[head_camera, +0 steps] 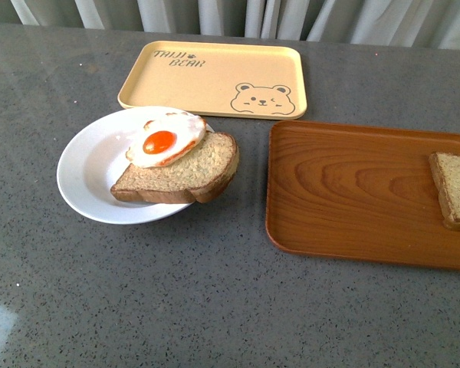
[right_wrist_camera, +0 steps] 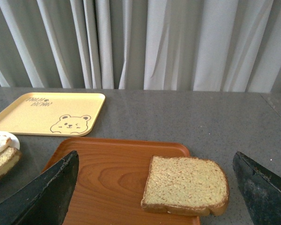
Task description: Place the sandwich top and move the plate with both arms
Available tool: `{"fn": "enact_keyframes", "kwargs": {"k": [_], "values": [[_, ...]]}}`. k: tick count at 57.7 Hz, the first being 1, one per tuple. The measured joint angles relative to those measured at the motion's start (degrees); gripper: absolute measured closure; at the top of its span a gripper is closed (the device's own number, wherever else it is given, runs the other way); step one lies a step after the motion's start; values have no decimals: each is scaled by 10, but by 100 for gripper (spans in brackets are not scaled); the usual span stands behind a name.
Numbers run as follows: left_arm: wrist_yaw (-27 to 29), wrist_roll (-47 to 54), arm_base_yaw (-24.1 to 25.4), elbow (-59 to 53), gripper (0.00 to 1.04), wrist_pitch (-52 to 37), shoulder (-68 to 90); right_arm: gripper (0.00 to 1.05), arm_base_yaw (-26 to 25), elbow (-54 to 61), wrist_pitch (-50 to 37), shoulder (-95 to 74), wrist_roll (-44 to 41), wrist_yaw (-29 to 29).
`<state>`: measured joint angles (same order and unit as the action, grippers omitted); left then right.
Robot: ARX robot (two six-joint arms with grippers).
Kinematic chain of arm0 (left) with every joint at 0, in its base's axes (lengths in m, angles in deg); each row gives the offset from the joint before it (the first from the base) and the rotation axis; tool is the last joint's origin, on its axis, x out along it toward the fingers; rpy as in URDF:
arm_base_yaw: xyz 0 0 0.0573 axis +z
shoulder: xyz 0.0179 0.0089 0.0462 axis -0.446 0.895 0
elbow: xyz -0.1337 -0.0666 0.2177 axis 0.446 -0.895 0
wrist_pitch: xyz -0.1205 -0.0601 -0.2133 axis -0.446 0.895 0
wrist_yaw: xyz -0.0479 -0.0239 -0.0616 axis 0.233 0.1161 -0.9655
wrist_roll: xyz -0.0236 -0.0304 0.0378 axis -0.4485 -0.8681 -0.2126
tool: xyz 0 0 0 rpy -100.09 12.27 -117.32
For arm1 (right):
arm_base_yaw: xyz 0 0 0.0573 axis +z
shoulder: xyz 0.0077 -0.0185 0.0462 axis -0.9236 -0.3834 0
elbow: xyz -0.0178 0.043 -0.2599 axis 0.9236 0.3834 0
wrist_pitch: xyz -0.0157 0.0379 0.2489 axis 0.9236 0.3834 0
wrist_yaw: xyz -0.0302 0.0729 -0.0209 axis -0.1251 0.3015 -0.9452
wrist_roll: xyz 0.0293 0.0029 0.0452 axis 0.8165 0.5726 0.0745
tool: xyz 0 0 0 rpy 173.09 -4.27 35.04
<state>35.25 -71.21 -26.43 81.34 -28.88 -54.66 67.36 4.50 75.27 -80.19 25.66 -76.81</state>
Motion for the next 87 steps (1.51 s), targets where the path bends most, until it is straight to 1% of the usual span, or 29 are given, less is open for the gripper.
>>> {"fn": "enact_keyframes", "kwargs": {"k": [58, 59, 61, 63, 64, 65, 66, 67, 68, 69, 70, 71, 74, 78, 79, 83, 87], "values": [[0, 0, 0, 0, 9, 0, 0, 9, 0, 0, 0, 0, 0, 0], [0, 0, 0, 0, 9, 0, 0, 9, 0, -1, 1, -1, 2, -1], [0, 0, 0, 0, 9, 0, 0, 9, -5, -14, 40, -19, 17, -6], [0, 0, 0, 0, 9, 0, 0, 9, -30, -47, 119, -70, 39, 12], [0, 0, 0, 0, 9, 0, 0, 9, -40, -54, 134, -86, 42, 18], [0, 0, 0, 0, 9, 0, 0, 9, -78, -74, 167, -138, 47, 44], [0, 0, 0, 0, 9, 0, 0, 9, -104, -80, 170, -170, 46, 63], [0, 0, 0, 0, 9, 0, 0, 9, -131, -85, 165, -201, 45, 82], [0, 0, 0, 0, 9, 0, 0, 9, -172, -88, 146, -243, 40, 105], [0, 0, 0, 0, 9, 0, 0, 9, -201, -91, 128, -273, 33, 128], [0, 0, 0, 0, 9, 0, 0, 9, -228, -95, 109, -301, 29, 145], [0, 0, 0, 0, 9, 0, 0, 9, -265, -101, 79, -344, 17, 169], [0, 0, 0, 0, 9, 0, 0, 9, -336, -116, 6, -442, -7, 207], [0, 0, 0, 0, 9, 0, 0, 9, -391, -139, -82, -572, -36, 236], [0, 0, 0, 0, 9, 0, 0, 9, -396, -145, -98, -600, -42, 236], [0, 0, 0, 0, 9, 0, 0, 9, -403, -165, -153, -695, -60, 234], [0, 0, 0, 0, 9, 0, 0, 9, -403, -184, -184, -765, -64, 233]]}}
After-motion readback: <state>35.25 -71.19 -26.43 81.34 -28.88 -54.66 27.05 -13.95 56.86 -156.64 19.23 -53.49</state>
